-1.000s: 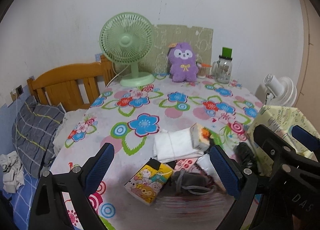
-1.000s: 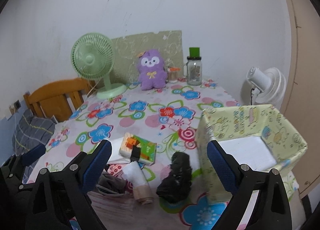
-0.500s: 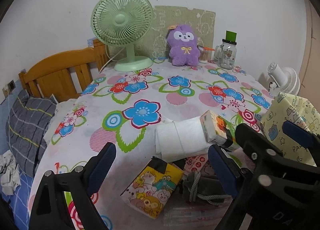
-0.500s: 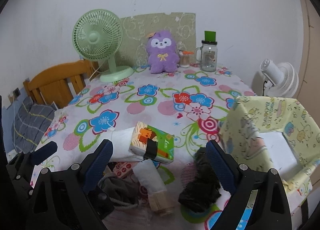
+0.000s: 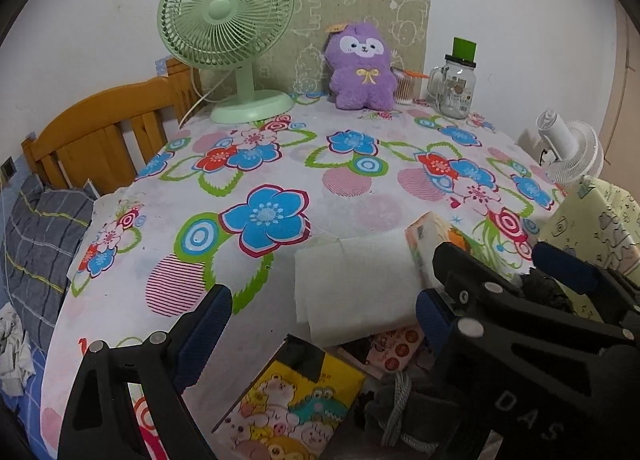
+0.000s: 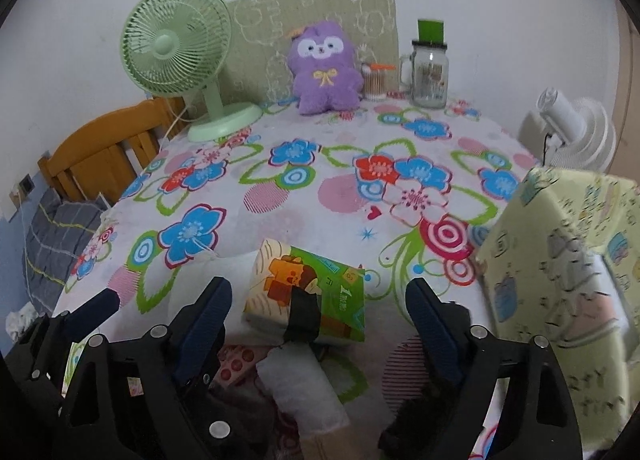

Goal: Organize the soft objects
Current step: 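Move both tools toward the green-orange snack box and folded white towel, then grasp the green-orange snack box with the right tool while the left tool grasps the white towel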

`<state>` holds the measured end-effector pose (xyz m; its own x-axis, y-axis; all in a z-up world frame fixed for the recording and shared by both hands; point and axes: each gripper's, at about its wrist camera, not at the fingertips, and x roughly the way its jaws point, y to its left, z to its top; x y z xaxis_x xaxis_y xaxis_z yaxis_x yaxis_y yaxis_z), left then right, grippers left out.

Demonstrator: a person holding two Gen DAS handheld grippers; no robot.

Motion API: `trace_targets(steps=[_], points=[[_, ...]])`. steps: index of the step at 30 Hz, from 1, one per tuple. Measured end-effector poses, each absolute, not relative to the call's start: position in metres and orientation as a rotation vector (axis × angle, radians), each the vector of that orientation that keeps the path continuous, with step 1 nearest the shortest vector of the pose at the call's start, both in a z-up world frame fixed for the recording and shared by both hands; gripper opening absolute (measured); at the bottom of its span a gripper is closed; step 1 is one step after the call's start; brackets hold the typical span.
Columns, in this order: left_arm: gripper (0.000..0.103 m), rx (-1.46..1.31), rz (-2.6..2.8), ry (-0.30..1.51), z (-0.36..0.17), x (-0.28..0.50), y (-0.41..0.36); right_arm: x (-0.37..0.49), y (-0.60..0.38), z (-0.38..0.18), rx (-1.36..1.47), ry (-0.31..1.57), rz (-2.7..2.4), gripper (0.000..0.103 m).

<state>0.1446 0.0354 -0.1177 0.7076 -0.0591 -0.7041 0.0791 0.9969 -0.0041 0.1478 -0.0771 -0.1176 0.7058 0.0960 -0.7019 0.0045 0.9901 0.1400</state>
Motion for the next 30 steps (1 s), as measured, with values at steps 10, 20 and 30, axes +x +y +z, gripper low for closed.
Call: trace_targets(steps=[10,20,30], points=[[0.093,0.039,-0.08,0.826,-0.128,0.154,0.03,0.166,-0.079,-0.138,0.2,0.882,0.109,0.073],[0.094,0.03,-0.09,0.82,-0.12,0.16,0.019,0.163,-0.088,-0.121,0.156,0.824,0.078,0.065],[0.095,0.055,-0.107,0.87,-0.131,0.174,0.003,0.17,-0.097,-0.125,0.117,0.839,0.031,0.065]])
